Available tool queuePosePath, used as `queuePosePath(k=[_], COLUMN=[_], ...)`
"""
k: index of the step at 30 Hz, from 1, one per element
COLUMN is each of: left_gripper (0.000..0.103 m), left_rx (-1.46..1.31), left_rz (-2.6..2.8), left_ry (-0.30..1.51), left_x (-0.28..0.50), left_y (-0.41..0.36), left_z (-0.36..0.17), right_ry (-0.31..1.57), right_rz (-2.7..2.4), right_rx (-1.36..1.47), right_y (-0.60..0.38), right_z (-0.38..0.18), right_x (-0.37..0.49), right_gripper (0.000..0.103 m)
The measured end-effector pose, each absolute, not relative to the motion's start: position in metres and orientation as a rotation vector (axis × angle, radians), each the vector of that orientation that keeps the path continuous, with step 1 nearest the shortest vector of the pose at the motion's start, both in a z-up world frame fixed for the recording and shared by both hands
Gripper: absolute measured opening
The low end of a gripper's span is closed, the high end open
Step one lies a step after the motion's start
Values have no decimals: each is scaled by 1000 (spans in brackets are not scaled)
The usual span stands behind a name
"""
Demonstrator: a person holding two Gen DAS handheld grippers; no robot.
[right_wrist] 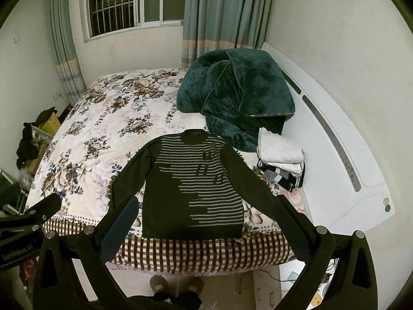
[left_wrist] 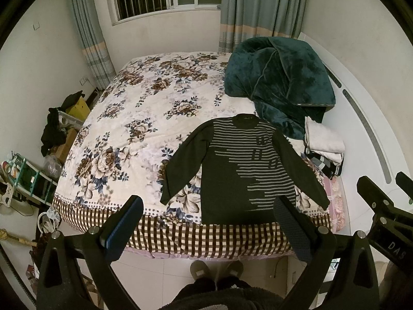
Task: Fold small clothes
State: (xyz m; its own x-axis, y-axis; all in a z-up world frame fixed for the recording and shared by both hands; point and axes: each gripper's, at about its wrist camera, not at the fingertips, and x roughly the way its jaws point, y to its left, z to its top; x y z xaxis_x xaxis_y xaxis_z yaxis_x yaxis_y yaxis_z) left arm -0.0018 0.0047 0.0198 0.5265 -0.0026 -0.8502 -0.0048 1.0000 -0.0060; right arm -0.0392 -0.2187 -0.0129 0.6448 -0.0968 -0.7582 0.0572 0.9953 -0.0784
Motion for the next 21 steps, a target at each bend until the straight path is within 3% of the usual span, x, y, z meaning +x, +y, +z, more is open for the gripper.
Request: queuePosePath(k=[21], left_gripper=[103], left_rx=[-11], left_rz=[-10], left_ry=[1003], left_x=[-9], left_y=[2], left_z=[26], right_ry=[860], right_rz=[-88], right_rx=[-45], right_y=[-218], right_z=[-8], right_x=[-44], right_gripper=[103])
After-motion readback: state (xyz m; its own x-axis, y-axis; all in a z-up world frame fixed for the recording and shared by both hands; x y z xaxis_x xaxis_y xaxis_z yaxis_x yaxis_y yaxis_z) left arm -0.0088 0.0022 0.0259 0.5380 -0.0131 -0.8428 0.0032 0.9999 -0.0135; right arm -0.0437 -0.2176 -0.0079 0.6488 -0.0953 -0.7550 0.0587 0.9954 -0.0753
